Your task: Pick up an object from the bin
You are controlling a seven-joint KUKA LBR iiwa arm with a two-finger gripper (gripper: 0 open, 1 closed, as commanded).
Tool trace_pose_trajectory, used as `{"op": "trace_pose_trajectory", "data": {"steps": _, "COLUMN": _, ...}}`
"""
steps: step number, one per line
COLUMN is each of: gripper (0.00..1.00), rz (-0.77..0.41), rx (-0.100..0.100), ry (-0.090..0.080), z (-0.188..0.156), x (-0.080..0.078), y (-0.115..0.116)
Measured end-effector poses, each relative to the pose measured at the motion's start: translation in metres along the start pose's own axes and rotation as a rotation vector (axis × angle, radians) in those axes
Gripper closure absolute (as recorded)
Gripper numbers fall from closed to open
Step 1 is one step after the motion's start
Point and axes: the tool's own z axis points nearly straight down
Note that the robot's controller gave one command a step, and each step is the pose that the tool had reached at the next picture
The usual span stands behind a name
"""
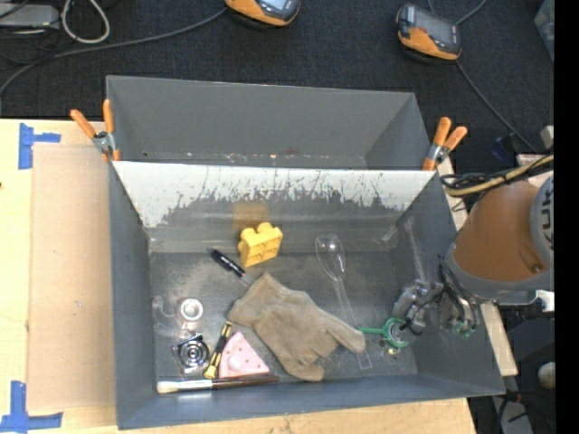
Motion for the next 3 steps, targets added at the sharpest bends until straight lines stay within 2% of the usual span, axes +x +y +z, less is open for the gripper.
{"op": "trace_pose_trajectory", "data": {"steps": 1, "gripper": 1.0, "rz": -0.002, "rx": -0.001, "ry": 0.005, "z": -0.025, "x": 0.002, "y": 0.0}}
{"op": "trace_pose_trajectory", "data": {"steps": 2, "gripper": 1.0, "rz": -0.004, "rx": -0.001, "ry": 0.002, "z": -0.044, "x": 0.001, "y": 0.0}}
{"op": "trace_pose_trajectory", "data": {"steps": 3, "gripper": 1.0, "rz": -0.005, "rx": -0.001, "ry": 0.003, "z": -0.049, "x": 0.002, "y": 0.0}}
